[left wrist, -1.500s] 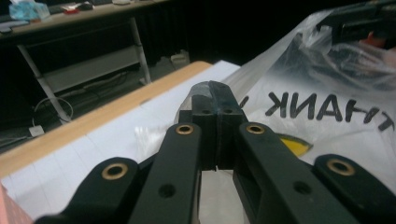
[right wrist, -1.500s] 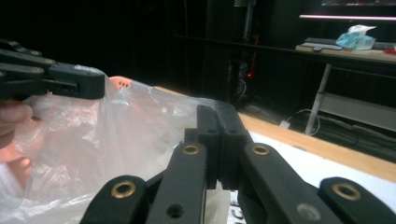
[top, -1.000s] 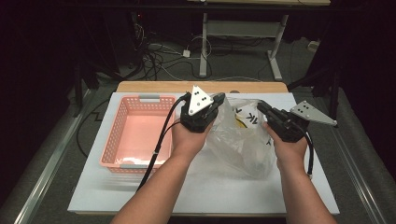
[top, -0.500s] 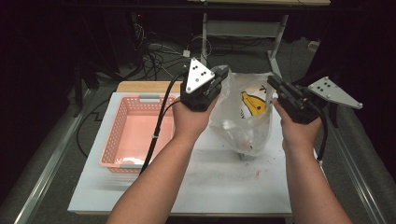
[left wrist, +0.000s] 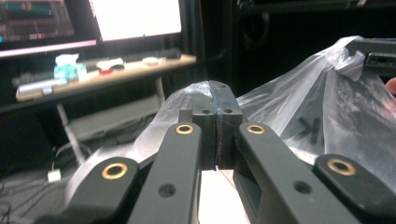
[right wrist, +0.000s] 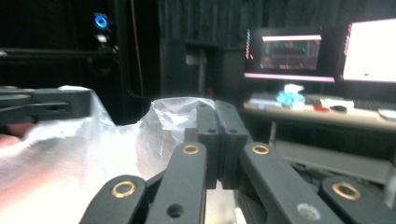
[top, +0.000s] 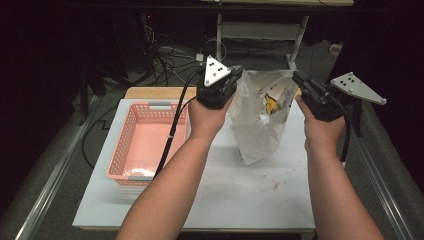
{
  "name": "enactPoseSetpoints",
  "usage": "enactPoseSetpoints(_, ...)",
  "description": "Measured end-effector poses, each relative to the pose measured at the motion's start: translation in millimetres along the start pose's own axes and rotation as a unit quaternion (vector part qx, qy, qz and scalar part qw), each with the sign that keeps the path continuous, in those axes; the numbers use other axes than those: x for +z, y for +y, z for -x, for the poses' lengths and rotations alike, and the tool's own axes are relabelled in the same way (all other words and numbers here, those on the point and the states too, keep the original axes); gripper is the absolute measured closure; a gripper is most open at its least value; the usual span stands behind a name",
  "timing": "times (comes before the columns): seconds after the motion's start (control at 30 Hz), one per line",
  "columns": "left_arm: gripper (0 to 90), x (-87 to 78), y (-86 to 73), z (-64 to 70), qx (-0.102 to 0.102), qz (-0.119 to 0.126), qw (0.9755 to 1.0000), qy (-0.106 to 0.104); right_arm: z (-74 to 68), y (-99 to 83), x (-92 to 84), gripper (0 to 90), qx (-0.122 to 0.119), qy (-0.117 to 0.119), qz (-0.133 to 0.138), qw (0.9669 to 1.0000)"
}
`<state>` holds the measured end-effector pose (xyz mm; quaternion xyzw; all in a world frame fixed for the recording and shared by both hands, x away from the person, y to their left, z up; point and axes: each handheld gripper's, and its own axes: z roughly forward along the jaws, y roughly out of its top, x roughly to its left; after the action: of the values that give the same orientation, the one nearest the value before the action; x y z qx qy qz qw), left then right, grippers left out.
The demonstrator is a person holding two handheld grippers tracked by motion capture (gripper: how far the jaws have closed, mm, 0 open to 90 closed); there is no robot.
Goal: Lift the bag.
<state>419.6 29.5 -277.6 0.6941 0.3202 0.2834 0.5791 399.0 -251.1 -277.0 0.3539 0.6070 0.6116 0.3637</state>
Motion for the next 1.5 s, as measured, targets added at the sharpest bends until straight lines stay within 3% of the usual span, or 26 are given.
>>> enactPoseSetpoints(0.2, 85.7, -3.7, -25.0, -8.4, -0.023, -0.029, 0.9993, -0.003, 9.1, -26.8, 1.7, 90.0, 0.000, -0.009, -0.035, 0.9993)
enactPoseSetpoints(0.3, 79.3, -12.2, -35.6, -6.6, -0.017, -0.037, 0.9991, -0.010, 10.8, -35.1, -0.7, 90.0, -0.005, -0.009, -0.046, 0.9989)
enactPoseSetpoints(0.47, 60.8, -33.4, -47.8, 1.5, -0.013, -0.048, 0.9981, -0.036, 11.8, -42.3, -6.9, 90.0, -0.010, -0.006, -0.054, 0.9984)
enactPoseSetpoints(0.67, 42.6, -68.7, -61.2, 21.2, -0.005, -0.039, 0.9974, -0.061, 11.1, -42.2, -13.5, 90.0, -0.020, -0.001, -0.060, 0.9980)
enactPoseSetpoints(0.73, 38.0, -77.3, -71.3, 26.6, -0.017, -0.039, 0.9962, -0.076, 9.7, -41.1, -16.5, 89.6, -0.024, 0.003, -0.059, 0.9980)
enactPoseSetpoints(0.87, 31.1, -85.4, -95.8, 35.1, -0.015, -0.065, 0.9941, -0.086, 6.7, -36.0, -25.6, 82.5, -0.028, 0.016, -0.053, 0.9981)
enactPoseSetpoints(1.0, 22.4, -84.7, -119.7, 38.9, -0.020, -0.101, 0.9907, -0.088, 5.5, -28.0, -42.1, 75.0, -0.034, 0.024, -0.046, 0.9981)
enactPoseSetpoints(1.13, 15.3, -81.6, -135.2, 41.2, -0.027, -0.122, 0.9878, -0.092, 6.8, -28.5, -59.2, 72.0, -0.038, 0.030, -0.048, 0.9977)
enactPoseSetpoints(1.3, 12.8, -83.7, -146.4, 43.1, -0.035, -0.126, 0.9865, -0.098, 9.2, -53.7, -72.4, 63.8, -0.030, 0.043, -0.084, 0.9951)
enactPoseSetpoints(1.37, 10.2, -85.9, -150.7, 45.0, -0.034, -0.129, 0.9859, -0.101, 9.5, -70.8, -76.1, 56.7, -0.023, 0.048, -0.104, 0.9931)
enactPoseSetpoints(1.5, 0.4, -87.4, -162.8, 51.8, -0.037, -0.146, 0.9821, -0.113, 5.2, -107.9, -85.0, 36.7, -0.011, 0.062, -0.134, 0.9890)
